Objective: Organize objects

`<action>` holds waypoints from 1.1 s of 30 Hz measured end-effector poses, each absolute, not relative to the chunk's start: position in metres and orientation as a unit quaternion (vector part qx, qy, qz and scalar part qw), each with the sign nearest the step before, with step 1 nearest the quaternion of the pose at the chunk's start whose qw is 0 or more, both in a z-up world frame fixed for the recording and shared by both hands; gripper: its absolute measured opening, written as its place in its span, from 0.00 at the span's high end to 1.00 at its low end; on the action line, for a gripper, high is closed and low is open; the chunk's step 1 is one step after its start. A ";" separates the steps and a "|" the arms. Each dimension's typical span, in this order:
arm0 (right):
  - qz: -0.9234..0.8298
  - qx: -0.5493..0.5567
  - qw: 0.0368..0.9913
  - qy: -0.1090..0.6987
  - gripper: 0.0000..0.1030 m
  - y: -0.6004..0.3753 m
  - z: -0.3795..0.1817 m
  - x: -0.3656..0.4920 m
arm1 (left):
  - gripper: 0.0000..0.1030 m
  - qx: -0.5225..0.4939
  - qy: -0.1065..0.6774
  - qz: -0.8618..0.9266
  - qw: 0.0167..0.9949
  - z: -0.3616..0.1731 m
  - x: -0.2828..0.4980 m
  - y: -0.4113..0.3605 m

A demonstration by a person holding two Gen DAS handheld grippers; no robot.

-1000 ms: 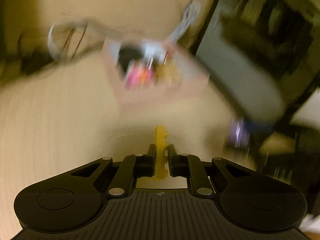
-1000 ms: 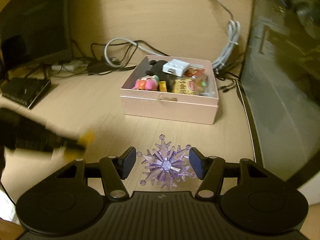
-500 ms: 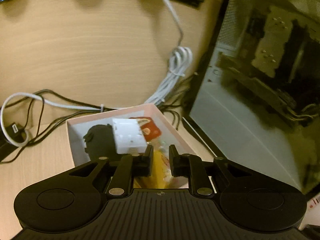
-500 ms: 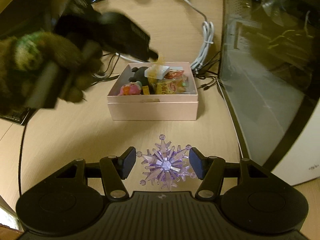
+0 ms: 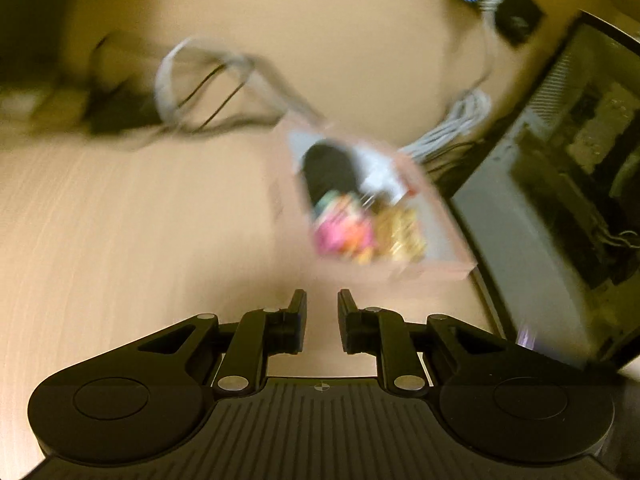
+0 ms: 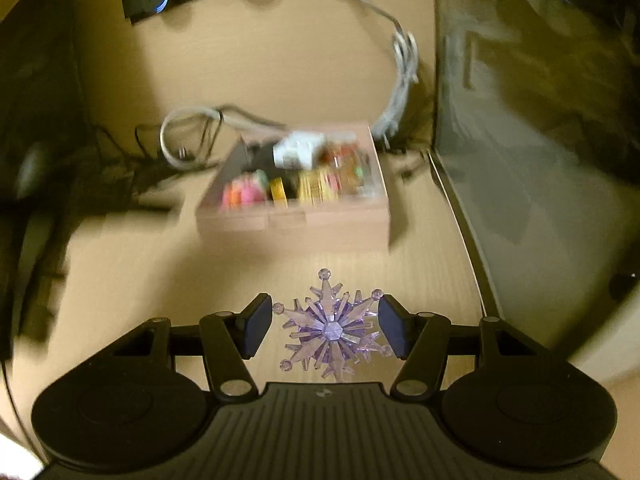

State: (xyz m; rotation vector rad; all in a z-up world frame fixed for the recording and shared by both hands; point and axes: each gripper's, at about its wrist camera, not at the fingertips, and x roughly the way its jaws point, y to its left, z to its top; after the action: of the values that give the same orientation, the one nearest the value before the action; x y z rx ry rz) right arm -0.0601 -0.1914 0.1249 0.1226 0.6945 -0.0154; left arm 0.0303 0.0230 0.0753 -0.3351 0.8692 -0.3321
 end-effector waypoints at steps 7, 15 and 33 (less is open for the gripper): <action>-0.008 0.062 0.966 0.252 0.39 -0.200 0.156 0.035 | 0.82 -0.159 0.451 -0.132 0.868 0.058 0.002 0.043; 0.010 0.039 0.939 0.341 0.36 -0.191 0.091 0.031 | 0.83 -0.168 0.453 -0.103 0.869 0.052 -0.002 0.061; -0.058 -0.032 0.937 0.342 0.36 -0.200 0.061 0.032 | 0.71 -0.069 0.414 -0.124 0.899 0.066 0.127 -0.017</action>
State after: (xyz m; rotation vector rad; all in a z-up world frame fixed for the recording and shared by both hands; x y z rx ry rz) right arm 0.0323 -0.1996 0.0606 -0.0650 0.6986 -0.1194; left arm 0.1266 -0.0171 0.0662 -0.1431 0.8570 -0.2565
